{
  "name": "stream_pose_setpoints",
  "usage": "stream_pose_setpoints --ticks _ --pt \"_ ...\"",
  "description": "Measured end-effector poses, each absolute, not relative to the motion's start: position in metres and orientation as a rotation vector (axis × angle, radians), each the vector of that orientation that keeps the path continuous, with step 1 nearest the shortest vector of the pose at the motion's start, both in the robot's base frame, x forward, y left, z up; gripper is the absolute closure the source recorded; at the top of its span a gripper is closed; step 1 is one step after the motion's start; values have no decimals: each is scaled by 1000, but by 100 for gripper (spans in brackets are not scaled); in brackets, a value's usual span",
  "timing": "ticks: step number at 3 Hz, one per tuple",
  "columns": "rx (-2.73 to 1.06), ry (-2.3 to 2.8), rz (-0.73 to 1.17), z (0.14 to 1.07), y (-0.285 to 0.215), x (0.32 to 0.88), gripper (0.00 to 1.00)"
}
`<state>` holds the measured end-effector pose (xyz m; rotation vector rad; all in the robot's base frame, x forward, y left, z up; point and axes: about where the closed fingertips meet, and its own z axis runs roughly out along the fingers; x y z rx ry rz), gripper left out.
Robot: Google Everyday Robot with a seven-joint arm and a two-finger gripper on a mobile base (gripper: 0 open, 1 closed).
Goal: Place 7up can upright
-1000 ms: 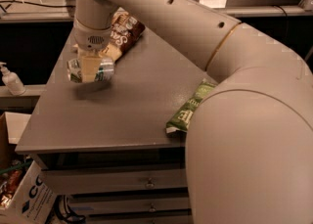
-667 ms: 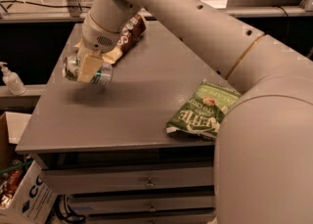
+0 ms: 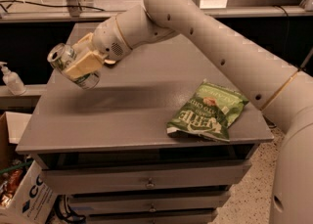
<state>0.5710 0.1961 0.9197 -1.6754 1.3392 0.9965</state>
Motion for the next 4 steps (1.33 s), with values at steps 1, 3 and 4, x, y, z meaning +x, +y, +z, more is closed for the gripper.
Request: stream_pose_setpoints --ticks 1,3,4 --pt "-1646 1305 1049 936 203 561 100" --pt "-1578 1275 1066 930 196 561 100" --pt "-1432 1198 1101 921 185 566 100"
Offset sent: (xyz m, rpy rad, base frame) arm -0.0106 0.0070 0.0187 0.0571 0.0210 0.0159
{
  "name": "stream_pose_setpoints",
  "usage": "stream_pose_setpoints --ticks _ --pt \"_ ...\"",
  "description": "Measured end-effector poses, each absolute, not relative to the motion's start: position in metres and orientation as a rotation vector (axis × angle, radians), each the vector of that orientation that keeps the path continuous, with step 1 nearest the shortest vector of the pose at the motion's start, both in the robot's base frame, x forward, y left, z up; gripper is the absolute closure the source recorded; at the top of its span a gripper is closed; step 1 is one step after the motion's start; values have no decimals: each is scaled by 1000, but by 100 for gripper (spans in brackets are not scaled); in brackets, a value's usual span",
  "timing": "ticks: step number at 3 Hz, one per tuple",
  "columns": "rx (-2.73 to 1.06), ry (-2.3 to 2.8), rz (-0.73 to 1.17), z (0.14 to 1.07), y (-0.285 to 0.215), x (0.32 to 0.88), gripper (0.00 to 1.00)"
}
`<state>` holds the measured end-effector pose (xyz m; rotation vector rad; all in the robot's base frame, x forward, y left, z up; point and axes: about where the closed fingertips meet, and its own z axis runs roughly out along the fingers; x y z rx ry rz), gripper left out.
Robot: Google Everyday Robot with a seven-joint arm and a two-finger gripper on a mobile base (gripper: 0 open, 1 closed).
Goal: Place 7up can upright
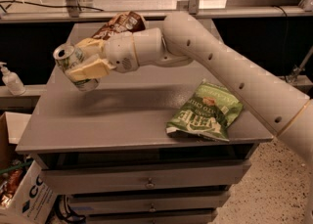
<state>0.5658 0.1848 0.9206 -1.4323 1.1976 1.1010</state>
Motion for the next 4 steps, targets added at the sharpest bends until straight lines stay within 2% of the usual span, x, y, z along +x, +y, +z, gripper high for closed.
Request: stream_pose_setpoints --ticks 2,4 --pt "-1279 1080 1109 903 174 582 100" --pt "-1306 1075 1119 893 183 594 97"
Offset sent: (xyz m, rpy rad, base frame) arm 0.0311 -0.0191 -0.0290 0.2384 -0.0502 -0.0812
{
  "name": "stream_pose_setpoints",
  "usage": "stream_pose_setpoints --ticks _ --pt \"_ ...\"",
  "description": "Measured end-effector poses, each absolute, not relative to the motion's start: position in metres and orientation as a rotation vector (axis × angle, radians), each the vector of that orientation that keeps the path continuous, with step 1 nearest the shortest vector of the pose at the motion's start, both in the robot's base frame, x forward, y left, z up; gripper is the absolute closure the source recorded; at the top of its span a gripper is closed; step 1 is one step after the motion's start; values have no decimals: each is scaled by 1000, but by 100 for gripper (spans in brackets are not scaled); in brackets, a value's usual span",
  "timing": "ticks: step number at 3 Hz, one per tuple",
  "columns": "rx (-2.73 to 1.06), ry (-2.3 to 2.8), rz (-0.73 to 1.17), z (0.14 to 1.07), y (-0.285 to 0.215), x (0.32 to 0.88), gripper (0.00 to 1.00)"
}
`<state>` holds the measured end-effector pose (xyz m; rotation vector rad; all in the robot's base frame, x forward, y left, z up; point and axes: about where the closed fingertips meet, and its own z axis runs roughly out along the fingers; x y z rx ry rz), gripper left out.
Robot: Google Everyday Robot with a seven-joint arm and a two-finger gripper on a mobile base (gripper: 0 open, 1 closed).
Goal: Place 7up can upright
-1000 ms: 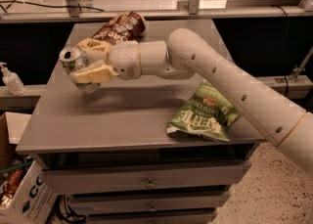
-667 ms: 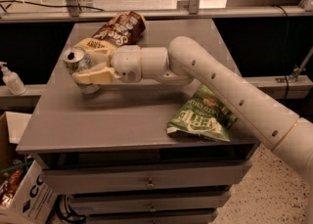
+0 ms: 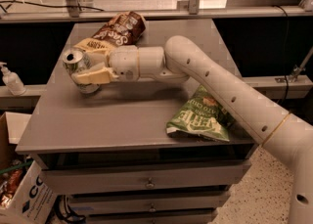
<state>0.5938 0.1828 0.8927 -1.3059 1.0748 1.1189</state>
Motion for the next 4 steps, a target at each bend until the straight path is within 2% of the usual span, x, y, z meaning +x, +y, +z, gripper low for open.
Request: stream_pose_setpoints --ticks 1,2,3,4 --pt "-1327 1135 1162 880 187 594 68" --pt "-1334 1188 1209 873 189 591 0" --pt "-1344 1234 1218 880 181 580 0" --pt "-1340 1303 1124 903 134 555 0"
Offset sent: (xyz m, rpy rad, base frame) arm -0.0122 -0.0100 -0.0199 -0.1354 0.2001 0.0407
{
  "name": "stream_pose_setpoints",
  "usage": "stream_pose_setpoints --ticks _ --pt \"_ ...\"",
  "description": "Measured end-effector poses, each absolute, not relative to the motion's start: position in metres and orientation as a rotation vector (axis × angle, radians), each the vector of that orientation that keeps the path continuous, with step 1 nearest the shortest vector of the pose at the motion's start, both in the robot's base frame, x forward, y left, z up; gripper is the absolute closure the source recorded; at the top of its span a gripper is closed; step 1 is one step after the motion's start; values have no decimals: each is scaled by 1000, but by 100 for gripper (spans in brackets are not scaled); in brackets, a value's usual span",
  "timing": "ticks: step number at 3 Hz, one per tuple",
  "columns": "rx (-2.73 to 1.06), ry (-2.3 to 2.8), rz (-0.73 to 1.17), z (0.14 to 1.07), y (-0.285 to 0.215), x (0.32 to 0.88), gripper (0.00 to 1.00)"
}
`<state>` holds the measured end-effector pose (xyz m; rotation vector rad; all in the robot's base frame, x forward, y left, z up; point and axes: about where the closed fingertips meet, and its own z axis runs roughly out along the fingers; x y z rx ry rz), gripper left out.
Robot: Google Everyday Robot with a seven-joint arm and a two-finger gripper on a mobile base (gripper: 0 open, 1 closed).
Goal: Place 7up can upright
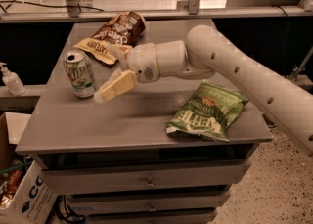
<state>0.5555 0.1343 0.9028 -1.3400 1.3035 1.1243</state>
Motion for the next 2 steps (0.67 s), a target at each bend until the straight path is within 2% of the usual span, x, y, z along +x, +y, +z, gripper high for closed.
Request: stream_pose_setpoints --ticks 1,2 --pt "-1308 1375 954 935 65 536 0" --pt "-1308 1375 954 935 65 536 0"
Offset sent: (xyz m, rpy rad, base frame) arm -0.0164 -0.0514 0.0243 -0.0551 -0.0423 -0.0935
